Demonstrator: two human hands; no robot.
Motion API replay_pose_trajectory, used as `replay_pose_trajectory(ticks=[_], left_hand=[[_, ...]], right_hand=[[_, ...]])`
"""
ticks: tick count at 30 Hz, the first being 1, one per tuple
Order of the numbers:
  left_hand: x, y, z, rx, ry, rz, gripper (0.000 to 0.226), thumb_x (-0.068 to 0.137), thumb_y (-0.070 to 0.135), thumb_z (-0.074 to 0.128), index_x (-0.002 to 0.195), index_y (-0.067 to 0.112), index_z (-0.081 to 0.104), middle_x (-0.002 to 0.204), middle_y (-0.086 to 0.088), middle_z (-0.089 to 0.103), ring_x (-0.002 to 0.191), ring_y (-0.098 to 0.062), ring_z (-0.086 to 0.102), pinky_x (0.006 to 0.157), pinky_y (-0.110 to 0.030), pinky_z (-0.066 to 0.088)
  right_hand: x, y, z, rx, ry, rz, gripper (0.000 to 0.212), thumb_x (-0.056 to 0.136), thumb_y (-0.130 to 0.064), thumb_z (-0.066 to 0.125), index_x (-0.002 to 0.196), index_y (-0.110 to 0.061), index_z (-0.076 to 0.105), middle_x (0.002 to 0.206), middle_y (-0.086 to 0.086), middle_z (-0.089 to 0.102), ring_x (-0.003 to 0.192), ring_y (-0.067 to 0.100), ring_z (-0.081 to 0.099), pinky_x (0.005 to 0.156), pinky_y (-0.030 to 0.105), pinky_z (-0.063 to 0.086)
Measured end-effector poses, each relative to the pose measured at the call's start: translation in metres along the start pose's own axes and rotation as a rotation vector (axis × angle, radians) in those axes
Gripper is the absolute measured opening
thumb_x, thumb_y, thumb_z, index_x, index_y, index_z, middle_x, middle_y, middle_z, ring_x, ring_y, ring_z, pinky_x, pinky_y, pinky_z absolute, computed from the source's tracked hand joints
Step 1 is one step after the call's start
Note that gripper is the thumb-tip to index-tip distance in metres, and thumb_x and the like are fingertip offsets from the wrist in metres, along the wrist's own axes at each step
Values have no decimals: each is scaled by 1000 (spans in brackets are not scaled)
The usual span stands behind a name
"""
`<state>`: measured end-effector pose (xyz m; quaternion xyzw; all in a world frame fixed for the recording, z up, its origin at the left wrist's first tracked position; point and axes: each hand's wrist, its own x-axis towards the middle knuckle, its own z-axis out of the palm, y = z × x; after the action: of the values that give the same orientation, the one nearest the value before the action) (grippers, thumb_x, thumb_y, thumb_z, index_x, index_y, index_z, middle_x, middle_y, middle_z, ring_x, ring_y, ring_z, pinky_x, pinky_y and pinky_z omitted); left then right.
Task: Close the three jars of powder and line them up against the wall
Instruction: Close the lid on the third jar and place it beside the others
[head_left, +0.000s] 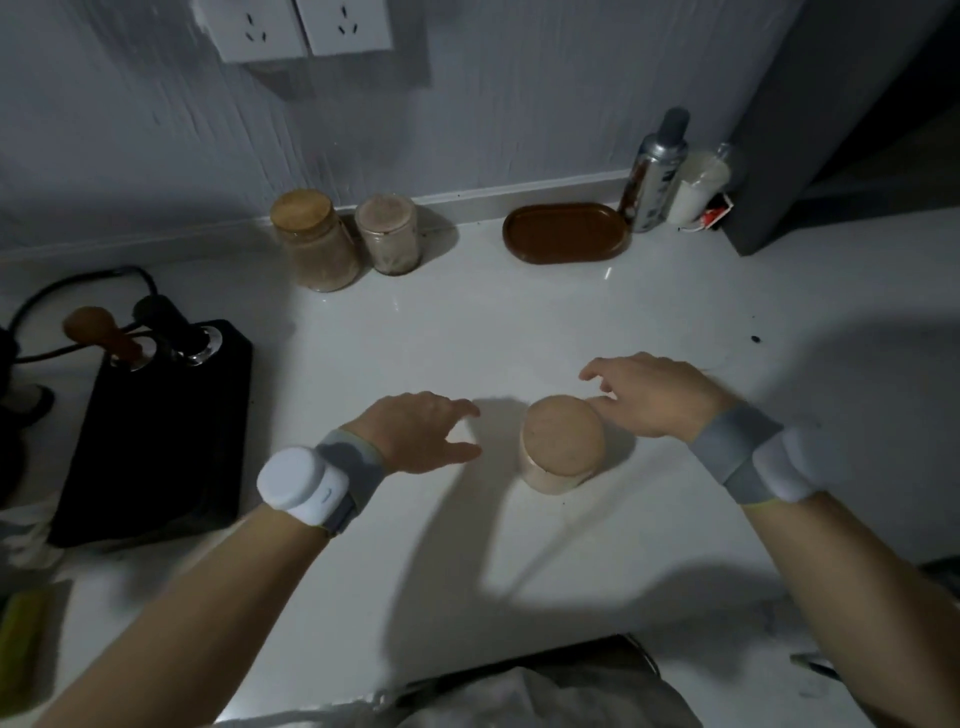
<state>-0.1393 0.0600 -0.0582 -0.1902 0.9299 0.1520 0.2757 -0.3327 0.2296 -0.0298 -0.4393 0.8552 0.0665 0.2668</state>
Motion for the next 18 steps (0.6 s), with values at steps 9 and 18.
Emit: replay_pose_trajectory(ticks=[9,18], left_hand=[[-2,42,34,-123,2,3,79,90,59,60,155,31,25,146,-2,56,131,-28,54,104,-41,44],[16,75,54,-567,196,-92,89,68,57,84,139,22,43,131,0,67,118,-28,63,100,-38,48]], right_hand=[[-36,10,30,99,-14,-95,86,76,-29,77,148,-30,30,143,3,46,127,28,50,98,41,45],[-28,-11,47,307,119,-319,101,70,-40,81,153,-28,25,155,-3,30,137,17,38,110,34,36]])
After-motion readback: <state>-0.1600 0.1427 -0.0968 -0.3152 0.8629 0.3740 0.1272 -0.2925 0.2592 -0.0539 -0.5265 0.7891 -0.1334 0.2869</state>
